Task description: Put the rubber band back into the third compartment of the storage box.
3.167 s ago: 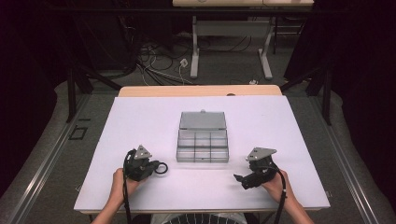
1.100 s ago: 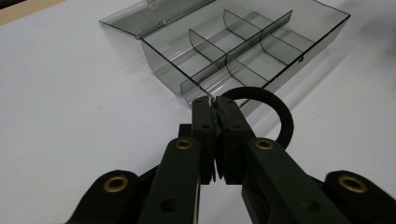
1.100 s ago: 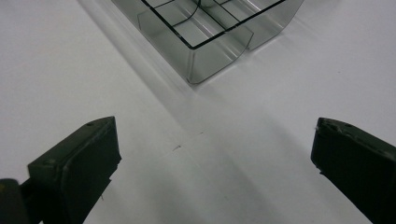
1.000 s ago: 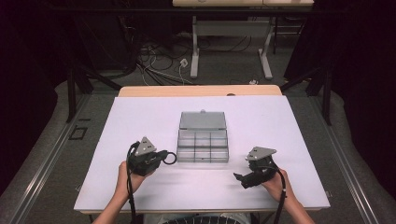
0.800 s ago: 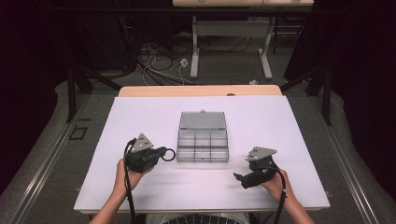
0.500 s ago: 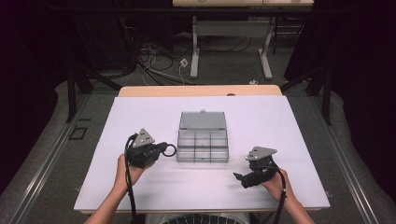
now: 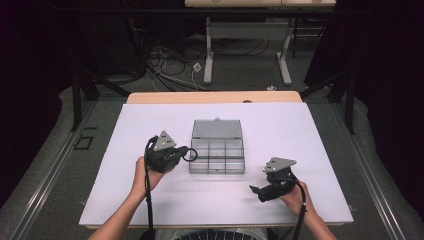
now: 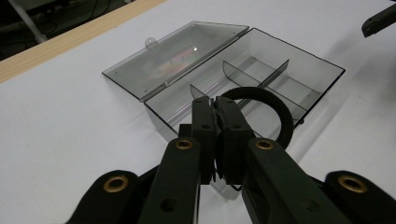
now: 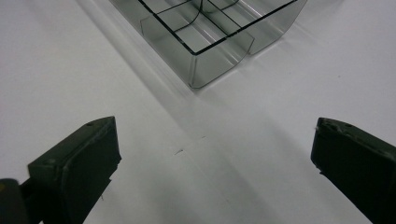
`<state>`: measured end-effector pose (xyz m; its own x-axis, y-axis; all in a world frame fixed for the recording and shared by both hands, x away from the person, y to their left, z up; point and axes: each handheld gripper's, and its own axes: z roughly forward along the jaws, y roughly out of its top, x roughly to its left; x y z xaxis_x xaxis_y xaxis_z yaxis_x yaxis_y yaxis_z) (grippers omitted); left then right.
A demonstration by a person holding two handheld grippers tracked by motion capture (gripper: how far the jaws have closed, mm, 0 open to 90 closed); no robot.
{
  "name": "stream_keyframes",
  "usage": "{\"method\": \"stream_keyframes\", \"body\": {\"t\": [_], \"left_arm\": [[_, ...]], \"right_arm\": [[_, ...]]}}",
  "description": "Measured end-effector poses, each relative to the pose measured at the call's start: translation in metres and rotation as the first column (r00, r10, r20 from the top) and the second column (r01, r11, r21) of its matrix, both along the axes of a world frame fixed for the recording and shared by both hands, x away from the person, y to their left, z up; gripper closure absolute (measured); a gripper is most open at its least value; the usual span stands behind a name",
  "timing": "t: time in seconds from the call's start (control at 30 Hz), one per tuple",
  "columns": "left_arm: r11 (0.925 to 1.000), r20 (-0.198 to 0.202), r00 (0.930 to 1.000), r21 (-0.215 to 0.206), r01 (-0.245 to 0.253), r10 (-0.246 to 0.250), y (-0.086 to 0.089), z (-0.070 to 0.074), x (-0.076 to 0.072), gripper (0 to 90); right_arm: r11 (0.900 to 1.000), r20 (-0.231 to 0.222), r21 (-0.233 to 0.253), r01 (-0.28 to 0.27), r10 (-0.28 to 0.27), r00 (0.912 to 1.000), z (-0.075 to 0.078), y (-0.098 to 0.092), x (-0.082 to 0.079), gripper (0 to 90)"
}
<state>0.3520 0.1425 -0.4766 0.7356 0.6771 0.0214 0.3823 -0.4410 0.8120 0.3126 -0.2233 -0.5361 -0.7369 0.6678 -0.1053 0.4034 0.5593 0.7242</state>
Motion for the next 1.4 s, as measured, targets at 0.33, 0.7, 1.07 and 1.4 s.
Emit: {"method": "stream_keyframes", "body": {"t": [0.33,0.7,1.07,1.4], "left_arm": [[0.9999,0.001,1.0000,-0.008,0.009,-0.009,-0.010,0.002,0.007,87.1],[0.9999,-0.001,0.9999,-0.007,0.016,-0.016,-0.023,0.001,0.020,87.1],[0.9998,0.000,0.9999,-0.009,0.017,-0.017,-0.037,0.002,0.031,87.0],[0.9997,0.000,1.0000,-0.023,0.008,-0.008,-0.044,0.001,0.042,87.0]], "right_arm": [[1.000,-0.006,-0.003,-0.001,0.001,1.0000,0.001,0.000,-0.001,0.9],[1.000,-0.003,-0.001,0.000,0.000,1.0000,0.000,-0.001,0.000,0.9],[1.000,-0.003,-0.002,0.000,0.000,1.0000,0.000,-0.001,0.000,1.0],[1.000,-0.007,0.000,0.001,-0.001,1.0000,0.000,0.000,0.000,1.0]]}}
